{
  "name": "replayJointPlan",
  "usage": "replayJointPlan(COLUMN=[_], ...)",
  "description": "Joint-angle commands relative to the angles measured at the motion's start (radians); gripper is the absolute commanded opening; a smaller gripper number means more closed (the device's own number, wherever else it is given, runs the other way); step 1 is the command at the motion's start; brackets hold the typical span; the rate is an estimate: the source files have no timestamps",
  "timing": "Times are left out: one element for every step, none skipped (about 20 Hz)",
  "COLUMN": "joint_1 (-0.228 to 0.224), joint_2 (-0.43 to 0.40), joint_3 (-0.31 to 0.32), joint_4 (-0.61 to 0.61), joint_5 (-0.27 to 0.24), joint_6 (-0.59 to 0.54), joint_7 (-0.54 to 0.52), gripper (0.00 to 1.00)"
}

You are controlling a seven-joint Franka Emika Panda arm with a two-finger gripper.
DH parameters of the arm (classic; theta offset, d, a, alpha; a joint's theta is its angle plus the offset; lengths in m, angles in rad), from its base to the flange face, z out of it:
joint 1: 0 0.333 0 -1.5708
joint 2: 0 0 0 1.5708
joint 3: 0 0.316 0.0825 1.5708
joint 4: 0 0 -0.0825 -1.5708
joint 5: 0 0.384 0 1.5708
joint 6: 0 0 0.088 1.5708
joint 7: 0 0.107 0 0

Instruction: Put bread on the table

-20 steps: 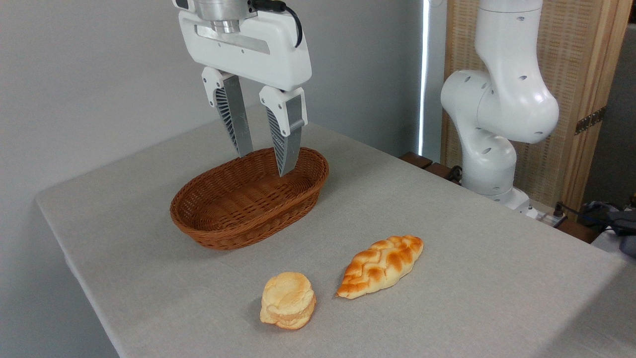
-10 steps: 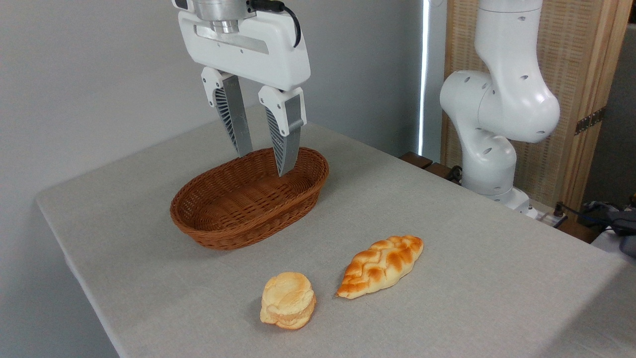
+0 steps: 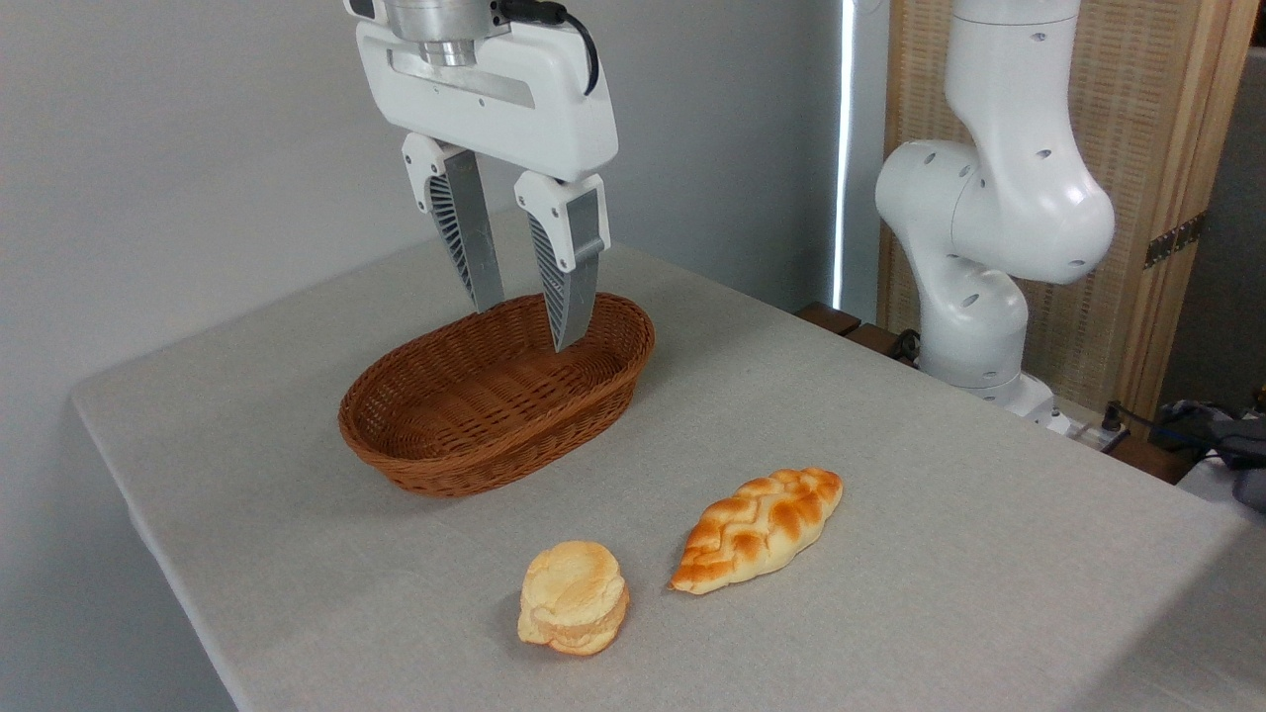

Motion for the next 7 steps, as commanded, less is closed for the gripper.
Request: replayJointPlan(joint_1=[0.012, 0.012, 0.012, 0.012, 0.012, 0.012, 0.012], joint_2=[-0.011, -0.011, -0.011, -0.013, -0.013, -0.013, -0.013], joint_3=[-0.007, -0.007, -0.006, -0.004, -0.004, -0.004, -0.003], joint_4=[-0.007, -0.007, -0.007, -0.007, -0.007, -0.007, -0.007], joint_5=[-0.004, -0.004, -0.004, -0.004, -0.004, -0.004, -0.004], joint_6=[-0.029, -0.029, -0.029, -0.029, -0.029, -0.029, -0.029], joint_7=[0.105, 0.107, 0.105, 0.105, 0.104, 0.104, 0.104], gripper=[1.0, 1.0, 1.0, 1.0, 1.0, 1.0, 1.0])
